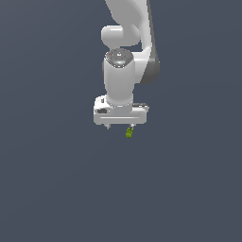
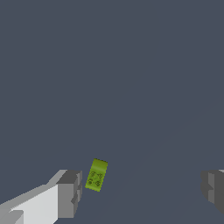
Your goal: Pick up the object and move it to a goal position.
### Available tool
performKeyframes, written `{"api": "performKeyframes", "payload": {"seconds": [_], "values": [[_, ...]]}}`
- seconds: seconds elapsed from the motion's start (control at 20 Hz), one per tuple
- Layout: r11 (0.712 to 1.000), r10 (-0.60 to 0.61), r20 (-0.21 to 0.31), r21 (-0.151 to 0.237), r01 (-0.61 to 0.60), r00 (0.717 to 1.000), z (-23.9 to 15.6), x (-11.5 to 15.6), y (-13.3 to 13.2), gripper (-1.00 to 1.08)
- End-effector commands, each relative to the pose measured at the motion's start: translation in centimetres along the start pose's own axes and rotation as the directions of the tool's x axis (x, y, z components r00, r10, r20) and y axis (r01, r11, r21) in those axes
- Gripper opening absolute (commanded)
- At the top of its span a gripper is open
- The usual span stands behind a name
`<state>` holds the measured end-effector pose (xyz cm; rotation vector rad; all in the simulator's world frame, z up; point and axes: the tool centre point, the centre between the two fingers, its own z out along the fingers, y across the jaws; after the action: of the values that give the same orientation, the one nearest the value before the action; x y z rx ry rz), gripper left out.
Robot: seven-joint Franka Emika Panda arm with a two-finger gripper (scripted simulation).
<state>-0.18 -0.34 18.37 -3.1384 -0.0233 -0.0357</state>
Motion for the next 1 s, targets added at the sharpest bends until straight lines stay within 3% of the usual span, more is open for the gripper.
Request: {"api": "performKeyframes", "payload": {"seconds": [0.0,0.5,0.95], "values": [[1.000,0.000,0.000,0.000,0.000,1.000,0.0,0.0,0.0,1.00],[1.000,0.022,0.021,0.004,-0.022,1.000,0.5,-0.5,2.6,1.00],[0.999,0.045,0.021,0.003,-0.045,0.999,1.6,-1.0,1.8,1.00]]}}
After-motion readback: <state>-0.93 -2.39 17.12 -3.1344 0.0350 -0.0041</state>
